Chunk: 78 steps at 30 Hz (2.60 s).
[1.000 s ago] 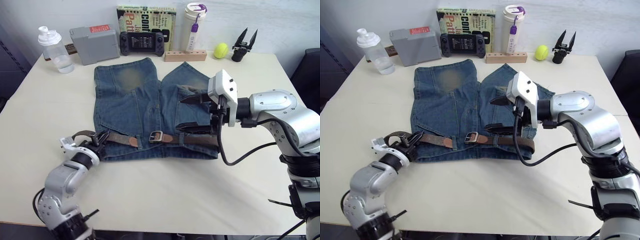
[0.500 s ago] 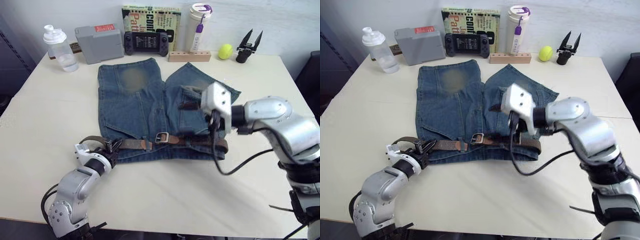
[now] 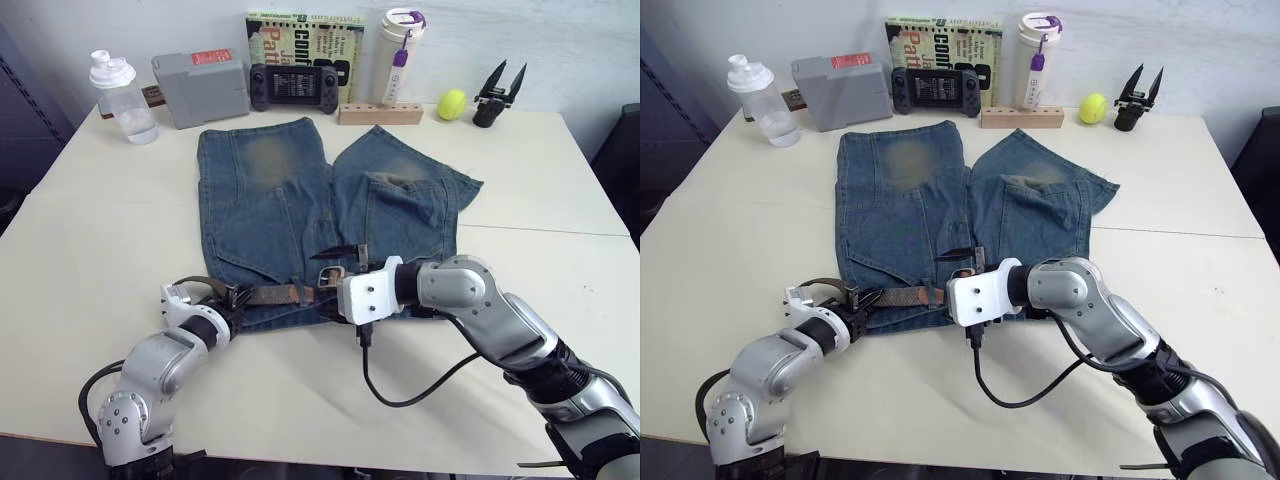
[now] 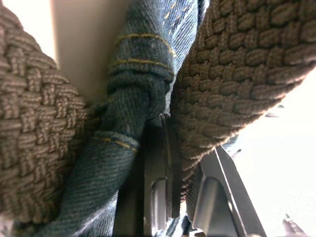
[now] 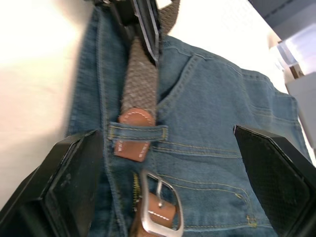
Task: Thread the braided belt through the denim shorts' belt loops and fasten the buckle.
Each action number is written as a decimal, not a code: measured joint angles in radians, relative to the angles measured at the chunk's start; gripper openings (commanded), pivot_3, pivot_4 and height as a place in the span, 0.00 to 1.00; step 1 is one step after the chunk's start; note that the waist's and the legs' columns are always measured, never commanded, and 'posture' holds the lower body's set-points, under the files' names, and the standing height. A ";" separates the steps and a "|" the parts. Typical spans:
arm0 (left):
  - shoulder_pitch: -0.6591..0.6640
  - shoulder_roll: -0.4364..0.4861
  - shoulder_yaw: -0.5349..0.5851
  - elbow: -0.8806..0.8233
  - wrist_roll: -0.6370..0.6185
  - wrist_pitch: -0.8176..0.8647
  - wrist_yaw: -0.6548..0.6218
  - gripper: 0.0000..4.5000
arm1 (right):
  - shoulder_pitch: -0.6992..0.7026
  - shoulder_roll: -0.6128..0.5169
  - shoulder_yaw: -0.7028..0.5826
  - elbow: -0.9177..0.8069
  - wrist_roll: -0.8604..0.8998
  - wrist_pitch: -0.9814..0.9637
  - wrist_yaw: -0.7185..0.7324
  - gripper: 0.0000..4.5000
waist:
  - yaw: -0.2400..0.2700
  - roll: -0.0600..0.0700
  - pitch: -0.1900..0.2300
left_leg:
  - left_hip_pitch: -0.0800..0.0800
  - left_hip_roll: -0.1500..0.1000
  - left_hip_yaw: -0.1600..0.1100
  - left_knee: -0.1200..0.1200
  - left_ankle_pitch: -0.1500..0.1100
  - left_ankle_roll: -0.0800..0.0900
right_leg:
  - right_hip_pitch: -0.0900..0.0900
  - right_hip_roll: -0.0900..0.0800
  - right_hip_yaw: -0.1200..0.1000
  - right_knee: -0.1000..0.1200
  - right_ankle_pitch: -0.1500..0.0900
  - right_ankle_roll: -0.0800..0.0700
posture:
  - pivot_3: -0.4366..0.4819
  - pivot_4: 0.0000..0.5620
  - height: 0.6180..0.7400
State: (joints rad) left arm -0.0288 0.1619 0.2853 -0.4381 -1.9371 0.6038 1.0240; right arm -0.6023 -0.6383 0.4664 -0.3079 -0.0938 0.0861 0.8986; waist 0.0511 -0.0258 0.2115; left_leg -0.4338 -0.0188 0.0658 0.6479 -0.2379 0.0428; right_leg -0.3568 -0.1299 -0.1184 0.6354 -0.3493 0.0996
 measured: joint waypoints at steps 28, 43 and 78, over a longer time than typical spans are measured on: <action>-0.142 0.128 -0.286 0.006 0.140 0.017 0.094 0.00 | 0.085 -0.045 -0.040 0.098 -0.145 -0.269 -0.003 0.83 | 0.016 0.002 -0.001 | 0.013 -0.001 -0.001 -0.003 -0.004 -0.004 | 0.015 0.000 -0.001 -0.008 0.001 0.001 | 0.48 0.27 0.65; -0.147 0.135 -0.294 0.014 0.137 0.018 0.080 0.00 | 0.147 -0.030 -0.039 0.200 -0.236 -0.427 -0.075 0.43 | 0.022 0.003 -0.001 | 0.013 -0.001 -0.001 -0.003 -0.004 -0.004 | 0.015 0.000 -0.001 -0.009 0.001 0.001 | 0.48 0.27 0.65; -0.073 0.946 -0.142 0.016 -0.024 0.549 -0.660 0.95 | 0.066 0.005 -0.072 0.174 -0.079 -0.304 0.063 0.00 | -0.028 0.006 0.003 | 0.012 0.000 0.001 -0.023 0.002 -0.013 | 0.002 0.001 0.001 -0.007 -0.005 -0.008 | 0.48 0.27 0.65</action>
State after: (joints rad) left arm -0.1022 1.1081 0.1434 -0.4217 -1.9609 1.1532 0.3644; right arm -0.5359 -0.6335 0.3942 -0.1335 -0.1730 -0.2180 0.9618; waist 0.0230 -0.0200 0.2142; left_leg -0.4220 -0.0193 0.0666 0.6250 -0.2362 0.0300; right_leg -0.3544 -0.1288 -0.1176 0.6286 -0.3547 0.0920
